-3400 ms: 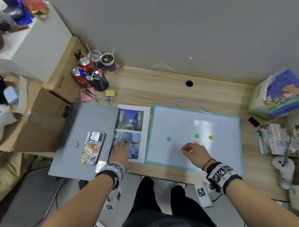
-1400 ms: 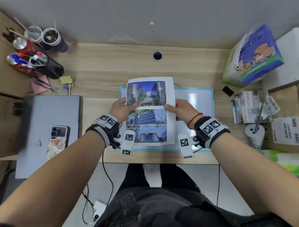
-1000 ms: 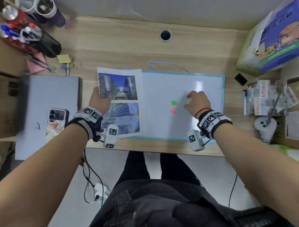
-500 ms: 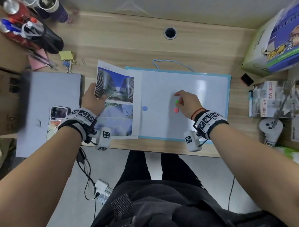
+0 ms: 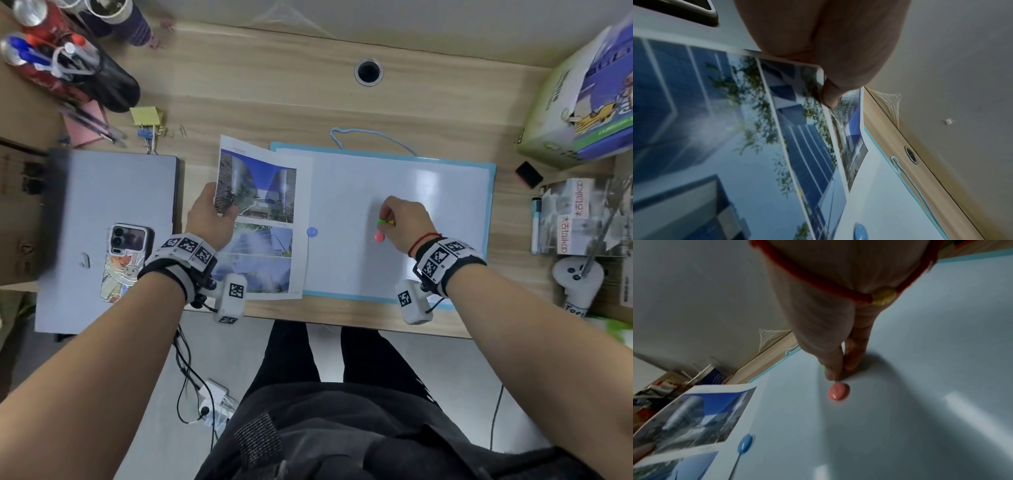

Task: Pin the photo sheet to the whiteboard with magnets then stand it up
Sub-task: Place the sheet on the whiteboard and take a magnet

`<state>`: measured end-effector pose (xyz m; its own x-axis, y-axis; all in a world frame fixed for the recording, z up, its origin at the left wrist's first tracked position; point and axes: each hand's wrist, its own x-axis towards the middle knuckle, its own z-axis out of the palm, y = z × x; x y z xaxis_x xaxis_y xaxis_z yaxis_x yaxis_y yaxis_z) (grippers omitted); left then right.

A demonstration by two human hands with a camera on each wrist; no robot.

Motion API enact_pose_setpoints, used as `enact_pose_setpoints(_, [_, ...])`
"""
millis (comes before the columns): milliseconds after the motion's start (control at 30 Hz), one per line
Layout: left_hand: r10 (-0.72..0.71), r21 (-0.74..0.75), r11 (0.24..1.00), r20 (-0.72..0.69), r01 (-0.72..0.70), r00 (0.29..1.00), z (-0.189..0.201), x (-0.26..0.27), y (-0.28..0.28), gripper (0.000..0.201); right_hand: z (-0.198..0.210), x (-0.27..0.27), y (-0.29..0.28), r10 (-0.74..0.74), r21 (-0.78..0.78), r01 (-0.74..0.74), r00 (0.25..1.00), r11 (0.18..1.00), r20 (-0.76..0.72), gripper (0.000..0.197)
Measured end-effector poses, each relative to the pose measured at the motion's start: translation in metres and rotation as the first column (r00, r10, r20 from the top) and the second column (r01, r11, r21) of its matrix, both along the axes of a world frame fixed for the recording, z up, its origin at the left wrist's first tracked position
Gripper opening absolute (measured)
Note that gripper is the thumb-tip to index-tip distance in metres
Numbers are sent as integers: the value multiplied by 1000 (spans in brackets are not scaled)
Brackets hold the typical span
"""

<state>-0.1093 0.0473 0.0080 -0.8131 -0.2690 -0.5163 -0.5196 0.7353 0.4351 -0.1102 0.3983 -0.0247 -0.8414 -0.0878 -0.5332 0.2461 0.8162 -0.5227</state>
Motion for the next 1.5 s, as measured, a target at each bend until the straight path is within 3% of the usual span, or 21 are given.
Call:
enact_pose_setpoints(133, [11, 16, 1000, 25, -11, 1000, 2, 0, -1, 54, 5, 3, 4, 64, -64, -62, 997, 996, 35, 19])
enact_pose_setpoints(266, [17, 16, 1000, 42, -17, 999, 2, -1, -1, 61, -2, 14, 2, 248, 45, -250, 968, 967, 34, 16])
enact_pose_setpoints(366, [31, 29, 999, 38, -32, 999, 3, -2, 1, 63, -8, 22, -1, 241, 86, -241, 971, 967, 5, 7])
enact_pose_setpoints(600, [16, 26, 1000, 29, -17, 999, 2, -1, -2, 59, -5, 21, -7, 227, 138, -227, 974, 964, 20, 12])
enact_pose_setpoints(766, [36, 18, 999, 25, -37, 999, 5, 1, -6, 65, 4, 14, -28, 112, 18, -113, 993, 993, 29, 11])
enact_pose_setpoints(966, [48, 7, 999, 4, -48, 999, 7, 10, -14, 61, 2, 1, -84, 248, -112, -248, 969, 962, -13, 27])
enact_pose_setpoints(1166, [59, 37, 998, 4, -59, 998, 12, 14, -13, 59, -12, 1, -115, 404, -61, -403, 915, 913, 6, 23])
enact_pose_setpoints(1399, [36, 97, 995, -5, -36, 999, 8, 7, -10, 53, -13, 7, -105, 409, -62, -413, 910, 909, -61, 7])
enact_pose_setpoints(1499, [15, 121, 993, 3, -16, 1000, 9, 1, 9, 57, -6, 4, -84, 313, -77, -315, 949, 946, -46, 6])
